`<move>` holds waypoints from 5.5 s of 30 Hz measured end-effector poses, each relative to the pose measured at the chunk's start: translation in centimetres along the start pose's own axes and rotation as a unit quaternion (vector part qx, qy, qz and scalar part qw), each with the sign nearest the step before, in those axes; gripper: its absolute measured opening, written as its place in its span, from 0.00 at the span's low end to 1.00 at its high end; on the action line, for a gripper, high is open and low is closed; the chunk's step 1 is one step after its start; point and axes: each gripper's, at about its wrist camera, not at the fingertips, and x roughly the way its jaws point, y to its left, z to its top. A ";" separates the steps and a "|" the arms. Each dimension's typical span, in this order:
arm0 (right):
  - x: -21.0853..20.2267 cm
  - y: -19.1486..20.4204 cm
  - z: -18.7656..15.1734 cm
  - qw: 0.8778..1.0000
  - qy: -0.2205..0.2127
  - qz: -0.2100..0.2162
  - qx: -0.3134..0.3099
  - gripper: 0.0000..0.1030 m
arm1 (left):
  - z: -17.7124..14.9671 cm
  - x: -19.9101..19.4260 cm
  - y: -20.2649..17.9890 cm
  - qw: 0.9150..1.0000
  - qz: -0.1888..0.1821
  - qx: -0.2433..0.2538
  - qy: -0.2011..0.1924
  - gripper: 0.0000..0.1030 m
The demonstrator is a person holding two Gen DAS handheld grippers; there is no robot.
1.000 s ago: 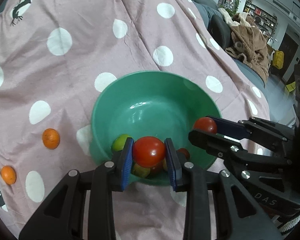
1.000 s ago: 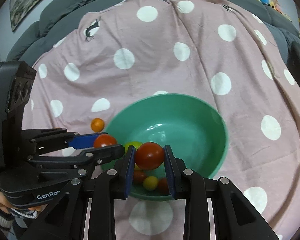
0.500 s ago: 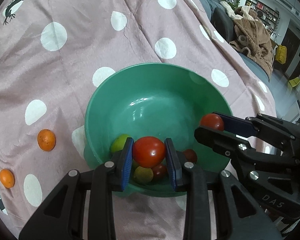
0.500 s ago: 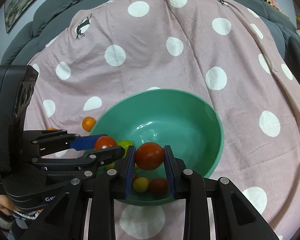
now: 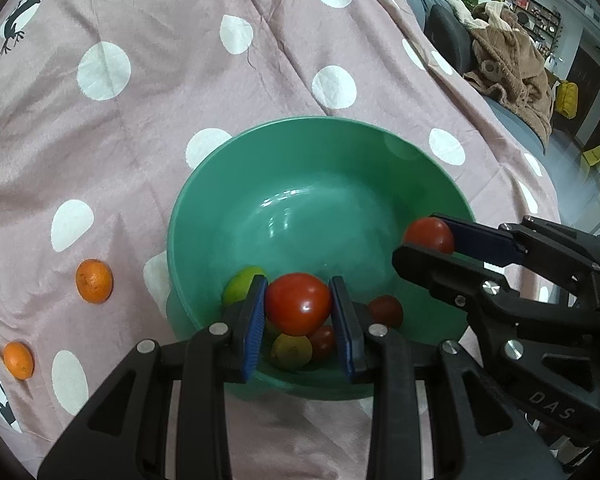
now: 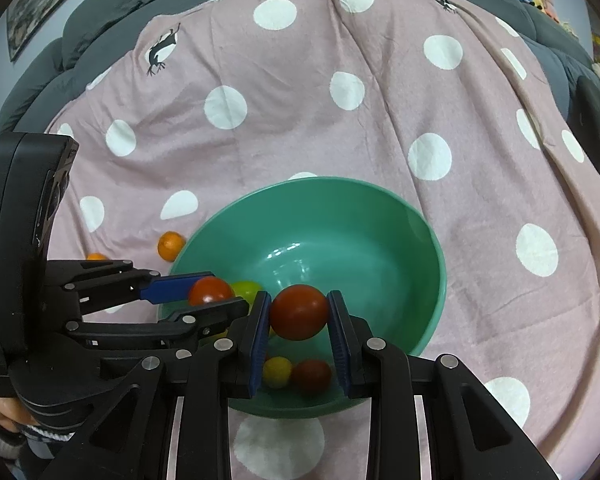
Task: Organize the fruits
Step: 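Open both tools to drop the tomatoes into the bowl, then move both tools back toward the two orange tangerines, then grasp an orange tangerine with the left tool while the right tool grasps the other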
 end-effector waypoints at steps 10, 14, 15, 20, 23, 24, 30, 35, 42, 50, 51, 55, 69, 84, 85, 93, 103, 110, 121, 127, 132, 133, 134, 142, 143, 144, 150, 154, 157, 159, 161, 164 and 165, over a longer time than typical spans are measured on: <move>0.1 -0.3 0.1 1.000 0.006 -0.016 0.005 0.29 | 0.0 -0.1 0.3 1.000 0.015 -0.004 -0.002 0.50; -0.1 -0.4 0.0 1.000 0.006 -0.021 0.008 0.29 | 0.0 -0.4 0.4 1.000 0.019 -0.002 -0.005 0.56; -0.1 -0.4 0.0 1.000 0.006 -0.022 0.009 0.29 | -0.1 -0.4 0.5 1.000 0.021 -0.002 -0.005 0.57; -0.7 -0.6 0.1 1.000 0.003 -0.024 0.016 0.32 | -0.3 -1.2 0.8 0.999 0.023 -0.012 -0.019 0.67; -0.9 -0.6 0.1 0.999 0.001 -0.026 0.019 0.34 | -0.5 -1.8 1.1 0.999 0.022 -0.018 -0.026 0.71; -1.0 -0.7 0.2 0.999 0.000 -0.026 0.019 0.34 | -0.6 -2.1 1.2 0.999 0.022 -0.021 -0.030 0.71; -1.9 -0.2 0.1 0.999 -0.004 -0.027 0.018 0.35 | -1.2 -3.5 1.6 0.998 0.021 -0.037 -0.043 0.75; -2.9 0.2 0.0 0.999 -0.010 -0.027 0.021 0.41 | -2.4 -5.1 1.9 0.997 0.022 -0.050 -0.050 0.82; -4.4 1.0 -0.6 0.999 -0.013 -0.021 0.032 0.44 | -5.7 -6.9 2.9 0.995 0.032 -0.089 -0.044 0.96; -6.4 3.3 -2.2 1.000 -0.010 0.004 0.020 0.49 | -10.0 -9.9 3.9 0.991 0.038 -0.120 -0.039 0.98; -6.5 3.7 -2.4 1.000 -0.008 0.008 0.018 0.49 | -10.6 -10.3 4.1 0.991 0.041 -0.124 -0.038 0.99; -6.8 5.7 -3.4 1.000 0.005 0.019 0.000 0.49 | -13.3 -12.1 5.3 0.986 0.046 -0.157 -0.035 0.99; -6.0 14.6 -5.8 0.993 0.047 0.084 -0.070 0.65 | -21.2 -18.3 9.6 0.968 0.081 -0.228 -0.064 0.99; -2.7 20.9 -6.1 0.982 0.092 0.102 -0.128 0.65 | -26.0 -20.1 14.4 0.951 0.074 -0.289 -0.086 0.99; -2.4 20.9 -6.0 0.982 0.094 0.103 -0.128 0.65 | -25.9 -20.0 14.6 0.950 0.074 -0.289 -0.088 0.99; 0.6 20.7 -5.5 0.981 0.116 0.104 -0.117 0.65 | -24.4 -18.6 16.8 0.952 0.069 -0.283 -0.092 0.98; 5.7 19.8 -1.4 0.988 0.096 0.067 -0.099 0.65 | -18.4 -14.5 20.9 0.959 0.081 -0.253 -0.101 0.84; 11.1 19.4 1.5 0.990 0.099 0.037 -0.095 0.65 | -14.9 -11.4 23.9 0.962 0.074 -0.247 -0.094 0.74; 16.3 19.1 3.3 0.988 0.116 0.015 -0.099 0.65 | -13.3 -7.3 27.2 0.961 0.064 -0.261 -0.060 0.71; 17.8 18.3 3.6 0.988 0.117 0.010 -0.099 0.65 | -13.0 -6.0 28.5 0.960 0.087 -0.264 -0.043 0.70; 18.8 17.9 4.0 0.989 0.113 0.015 -0.091 0.64 | -12.0 -5.2 28.9 0.961 0.108 -0.250 -0.038 0.70; 19.0 17.8 4.1 0.989 0.112 0.017 -0.092 0.64 | -11.8 -5.0 29.0 0.962 0.116 -0.246 -0.035 0.68; 19.1 17.8 4.1 0.989 0.112 0.017 -0.092 0.64 | -11.7 -4.9 29.1 0.962 0.122 -0.243 -0.032 0.65; 20.1 17.4 4.3 0.990 0.097 0.030 -0.096 0.64 | -10.8 -3.4 30.0 0.964 0.148 -0.220 0.004 0.49; 20.2 17.4 4.3 0.990 0.094 0.029 -0.100 0.63 | -10.7 -3.3 30.1 0.965 0.149 -0.214 0.006 0.44; 20.4 17.4 4.3 0.990 0.093 0.027 -0.103 0.63 | -10.7 -3.1 30.2 0.966 0.145 -0.213 0.011 0.45; 21.2 18.3 3.8 0.988 0.088 -0.003 -0.127 0.50 | -11.1 -3.0 30.8 0.968 0.125 -0.215 0.016 0.44; 21.1 18.2 3.8 0.989 0.084 -0.003 -0.118 0.42 | -12.1 -3.9 30.8 0.969 0.121 -0.216 0.012 0.43; 20.6 18.0 3.6 0.990 0.086 0.005 -0.109 0.42 | -12.6 -4.8 30.5 0.968 0.110 -0.224 0.004 0.43; 20.0 17.7 3.4 0.991 0.082 0.012 -0.105 0.42 | -13.0 -5.7 30.5 0.968 0.110 -0.223 -0.001 0.43; 19.2 18.0 3.4 0.991 0.076 0.020 -0.104 0.42 | -13.1 -7.0 30.1 0.969 0.113 -0.219 -0.010 0.43; 16.7 17.1 3.9 0.992 0.067 0.038 -0.102 0.42 | -13.1 -8.8 29.1 0.969 0.120 -0.213 -0.021 0.43; 16.0 17.1 3.8 0.992 0.064 0.044 -0.103 0.42 | -13.2 -9.4 28.8 0.969 0.123 -0.212 -0.024 0.43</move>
